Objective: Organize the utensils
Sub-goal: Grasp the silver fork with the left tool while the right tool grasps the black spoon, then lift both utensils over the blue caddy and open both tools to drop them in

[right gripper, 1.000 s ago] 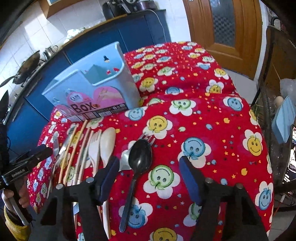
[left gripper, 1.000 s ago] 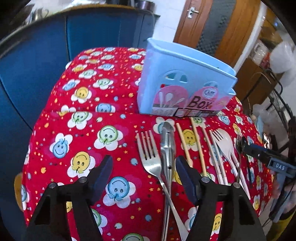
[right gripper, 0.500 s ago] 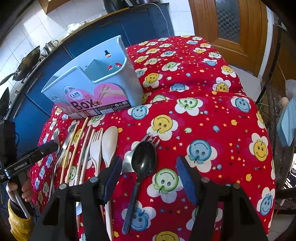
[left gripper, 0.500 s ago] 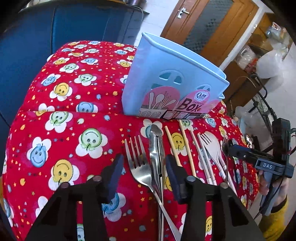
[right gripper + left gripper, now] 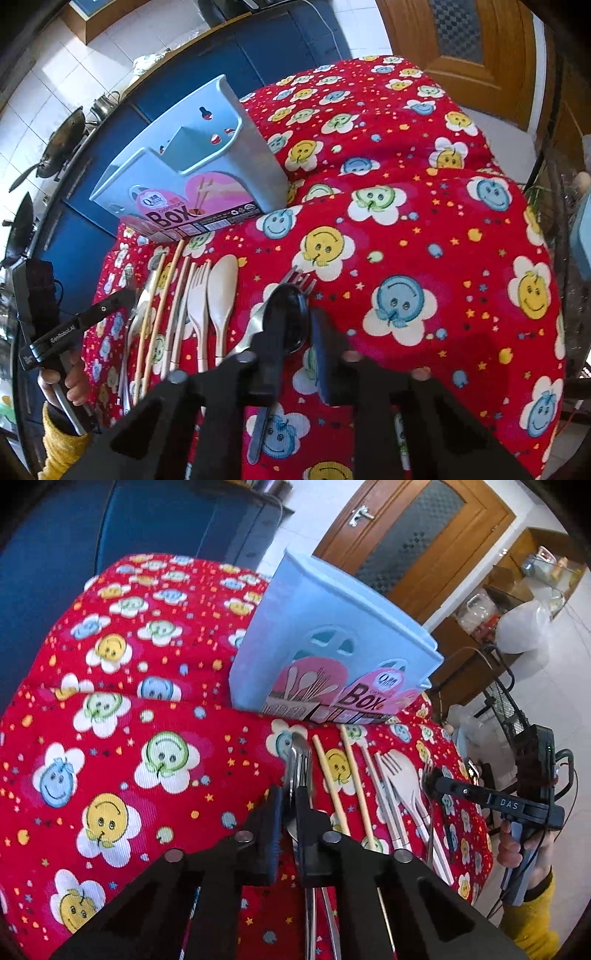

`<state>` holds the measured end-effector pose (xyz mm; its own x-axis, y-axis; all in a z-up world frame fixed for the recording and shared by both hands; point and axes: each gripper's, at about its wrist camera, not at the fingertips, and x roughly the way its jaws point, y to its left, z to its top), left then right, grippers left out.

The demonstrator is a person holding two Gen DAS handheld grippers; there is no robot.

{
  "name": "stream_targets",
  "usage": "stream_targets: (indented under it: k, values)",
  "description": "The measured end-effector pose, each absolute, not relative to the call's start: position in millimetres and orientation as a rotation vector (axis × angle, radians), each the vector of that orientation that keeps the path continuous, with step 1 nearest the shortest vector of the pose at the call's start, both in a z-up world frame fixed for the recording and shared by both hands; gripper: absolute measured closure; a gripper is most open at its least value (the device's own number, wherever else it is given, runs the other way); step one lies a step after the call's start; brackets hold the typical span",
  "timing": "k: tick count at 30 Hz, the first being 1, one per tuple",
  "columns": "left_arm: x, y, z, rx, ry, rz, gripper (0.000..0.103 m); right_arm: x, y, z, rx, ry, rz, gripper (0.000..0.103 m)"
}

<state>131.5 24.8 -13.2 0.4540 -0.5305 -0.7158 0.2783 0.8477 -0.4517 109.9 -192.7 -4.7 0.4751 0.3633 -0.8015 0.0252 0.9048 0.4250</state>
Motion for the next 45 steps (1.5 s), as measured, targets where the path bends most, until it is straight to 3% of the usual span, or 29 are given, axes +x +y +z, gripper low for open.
stream_targets:
  k: [8, 25, 45]
  values:
    - [116.7, 23.8, 0.8, -0.264, 0.904, -0.491, 0.101, 98.0, -183.8, 14.5, 0.372, 0.959, 0.237, 0.100]
    - [62.3, 24.2, 90.4, -0.196, 0.481, -0.395, 0.101, 53.4, -170.3, 79.1, 0.253, 0.523, 0.170, 0.100]
    - [128.1, 20.2, 197.2, -0.081, 0.198, -0.224, 0.101, 61.1, -159.3, 106.9, 0.115, 0.356, 0.117, 0.100]
